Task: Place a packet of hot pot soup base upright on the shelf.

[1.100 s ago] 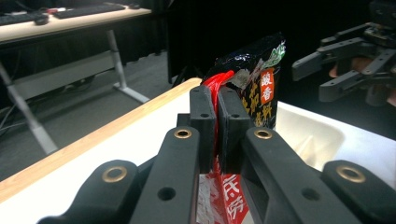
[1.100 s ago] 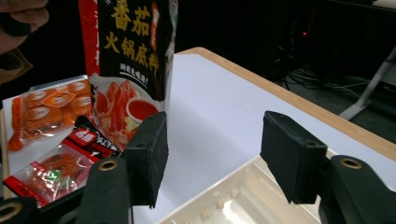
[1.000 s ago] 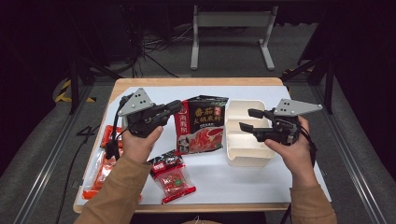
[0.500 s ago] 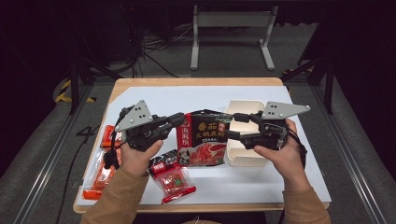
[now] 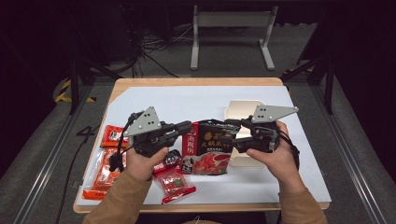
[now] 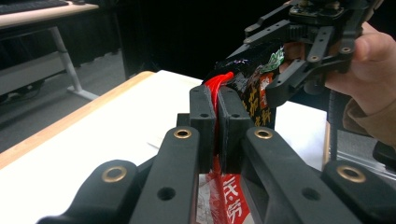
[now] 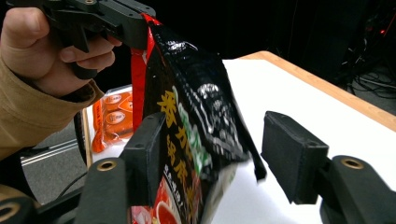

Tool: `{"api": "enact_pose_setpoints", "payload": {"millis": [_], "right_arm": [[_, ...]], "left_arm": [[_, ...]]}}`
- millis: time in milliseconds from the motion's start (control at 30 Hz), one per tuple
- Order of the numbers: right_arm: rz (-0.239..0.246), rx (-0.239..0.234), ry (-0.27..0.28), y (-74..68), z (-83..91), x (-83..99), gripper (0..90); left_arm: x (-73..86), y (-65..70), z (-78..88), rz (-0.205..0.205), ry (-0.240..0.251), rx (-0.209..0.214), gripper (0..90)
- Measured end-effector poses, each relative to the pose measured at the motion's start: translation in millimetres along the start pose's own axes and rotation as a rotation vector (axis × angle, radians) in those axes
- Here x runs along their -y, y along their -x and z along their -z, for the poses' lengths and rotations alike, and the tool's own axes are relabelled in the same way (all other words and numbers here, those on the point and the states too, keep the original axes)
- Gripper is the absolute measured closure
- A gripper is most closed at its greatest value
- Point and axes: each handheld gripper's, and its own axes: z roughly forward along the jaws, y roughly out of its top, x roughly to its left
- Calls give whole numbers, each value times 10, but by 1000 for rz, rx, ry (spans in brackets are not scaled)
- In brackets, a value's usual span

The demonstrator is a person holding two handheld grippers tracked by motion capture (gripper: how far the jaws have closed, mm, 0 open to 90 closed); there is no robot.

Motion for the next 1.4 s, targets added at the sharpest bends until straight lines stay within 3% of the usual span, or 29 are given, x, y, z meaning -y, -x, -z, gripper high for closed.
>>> {"api": "enact_pose_setpoints", "payload": {"millis": [100,167,200,267,367,767,867,933,1100,1133,1400], "right_arm": [[7,-8,-13,-3,-27,9,481],[12,-20,-11,-3,-37,19,592],[12,-20,-11,-3,-37,19,592],[14,-50,0,-2,-34,23,680],[30,-55,2,-21,-35,15,714],[56,-52,-33,-61,-58,-88,753],[59,-58,-39,-66,-67,-165,756],[64,-62,-43,-61,-70,-232,760],[86,-60,-56,-44,-72,-325,761],[95,-55,-62,-25,-67,-369,762],[143,-31,-46,84,1,-542,761]], "left_arm": [[2,26,-24,-4,-6,14,868],[1,44,-30,-5,-16,18,867],[1,44,-30,-5,-16,18,866],[4,54,-29,-6,-16,11,865],[7,44,-12,2,-14,10,862],[37,-15,49,27,-22,10,826],[38,-66,89,60,-11,15,780],[50,-116,119,100,-6,35,673],[63,-165,184,108,2,16,584],[72,-187,220,123,9,4,525],[135,-270,309,150,-9,-24,469]]}}
